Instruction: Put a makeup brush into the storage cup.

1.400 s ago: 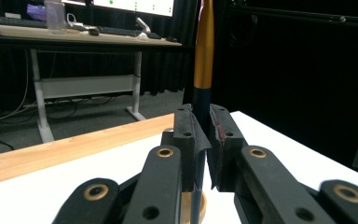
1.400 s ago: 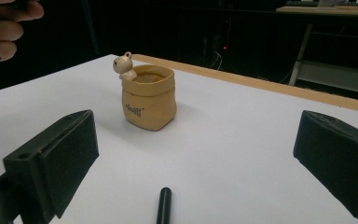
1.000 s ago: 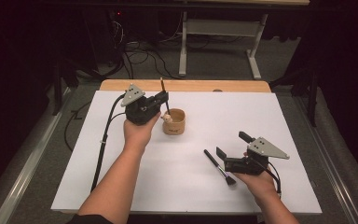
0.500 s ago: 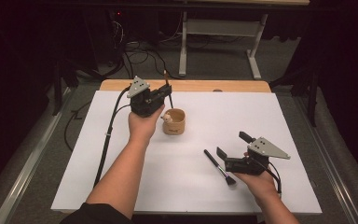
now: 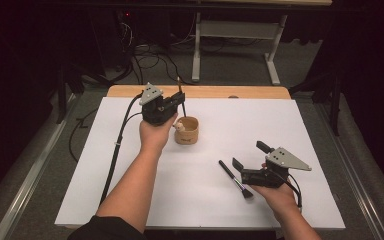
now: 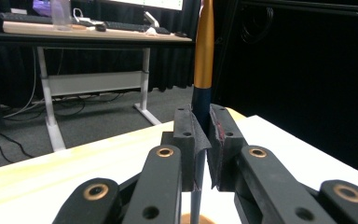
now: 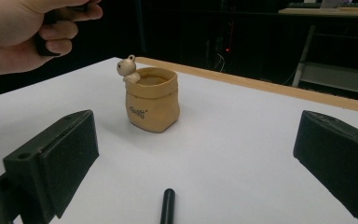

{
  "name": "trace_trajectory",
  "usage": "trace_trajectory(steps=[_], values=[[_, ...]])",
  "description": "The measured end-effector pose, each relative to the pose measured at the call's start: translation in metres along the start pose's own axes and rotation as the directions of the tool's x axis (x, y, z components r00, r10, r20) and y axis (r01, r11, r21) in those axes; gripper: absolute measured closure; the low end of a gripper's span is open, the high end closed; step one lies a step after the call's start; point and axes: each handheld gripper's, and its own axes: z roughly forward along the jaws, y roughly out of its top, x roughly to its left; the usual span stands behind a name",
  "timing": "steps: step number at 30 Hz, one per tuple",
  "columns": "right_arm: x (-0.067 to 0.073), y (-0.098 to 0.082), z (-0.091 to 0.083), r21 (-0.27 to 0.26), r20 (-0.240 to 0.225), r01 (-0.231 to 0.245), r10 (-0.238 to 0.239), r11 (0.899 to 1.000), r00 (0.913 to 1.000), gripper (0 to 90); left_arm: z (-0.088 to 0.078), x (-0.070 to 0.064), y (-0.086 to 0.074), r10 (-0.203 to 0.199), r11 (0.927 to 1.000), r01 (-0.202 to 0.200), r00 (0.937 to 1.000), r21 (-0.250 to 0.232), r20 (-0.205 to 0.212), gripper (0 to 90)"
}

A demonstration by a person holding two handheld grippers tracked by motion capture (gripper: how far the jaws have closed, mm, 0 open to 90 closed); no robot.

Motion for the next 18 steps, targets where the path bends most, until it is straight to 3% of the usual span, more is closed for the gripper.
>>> trace_trajectory(steps=[6, 18], values=[[0.000, 0.000, 0.000, 0.001, -0.002, 0.001, -0.001, 1.000, 1.0000, 1.3, 0.002, 0.000, -0.005, 0.008, 0.9998, -0.008, 0.9999, 0.017, -0.006, 82.7], [0.000, -0.001, 0.000, -0.003, -0.006, 0.001, -0.001, 1.000, 1.0000, 1.2, 0.003, 0.006, -0.017, -0.031, 0.9990, 0.031, 0.9994, 0.032, -0.013, 82.7]])
